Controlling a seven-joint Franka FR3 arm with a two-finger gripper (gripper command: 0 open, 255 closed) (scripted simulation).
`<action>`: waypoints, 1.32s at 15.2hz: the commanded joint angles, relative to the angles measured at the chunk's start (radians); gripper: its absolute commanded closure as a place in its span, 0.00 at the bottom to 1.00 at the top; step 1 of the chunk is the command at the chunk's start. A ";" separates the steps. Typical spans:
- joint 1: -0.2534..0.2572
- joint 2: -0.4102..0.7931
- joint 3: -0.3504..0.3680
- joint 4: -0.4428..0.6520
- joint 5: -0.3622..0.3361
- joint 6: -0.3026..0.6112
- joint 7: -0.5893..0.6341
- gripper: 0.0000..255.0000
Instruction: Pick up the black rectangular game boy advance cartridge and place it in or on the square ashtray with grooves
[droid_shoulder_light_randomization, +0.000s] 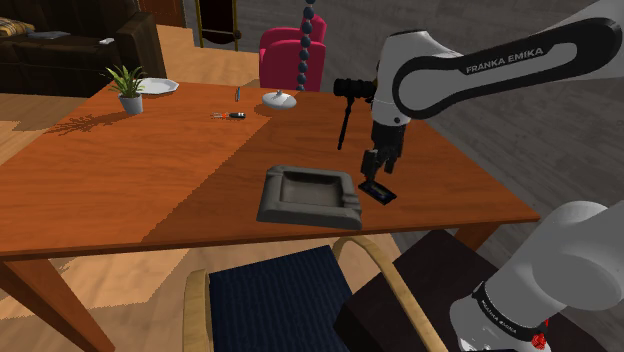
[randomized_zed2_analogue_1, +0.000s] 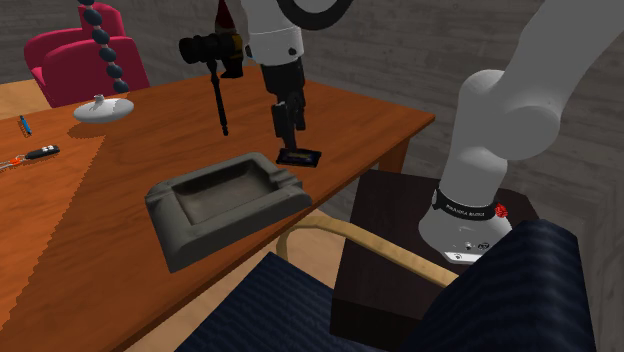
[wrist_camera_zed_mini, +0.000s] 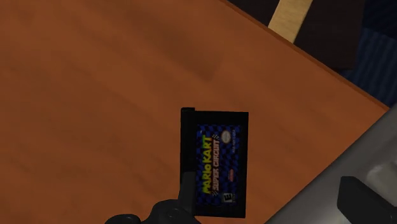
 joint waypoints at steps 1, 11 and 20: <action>0.003 0.022 0.007 -0.014 0.002 0.039 0.011 0.00; 0.002 0.050 0.010 -0.069 0.000 0.122 0.013 0.00; 0.002 0.050 0.010 -0.069 0.000 0.122 0.013 1.00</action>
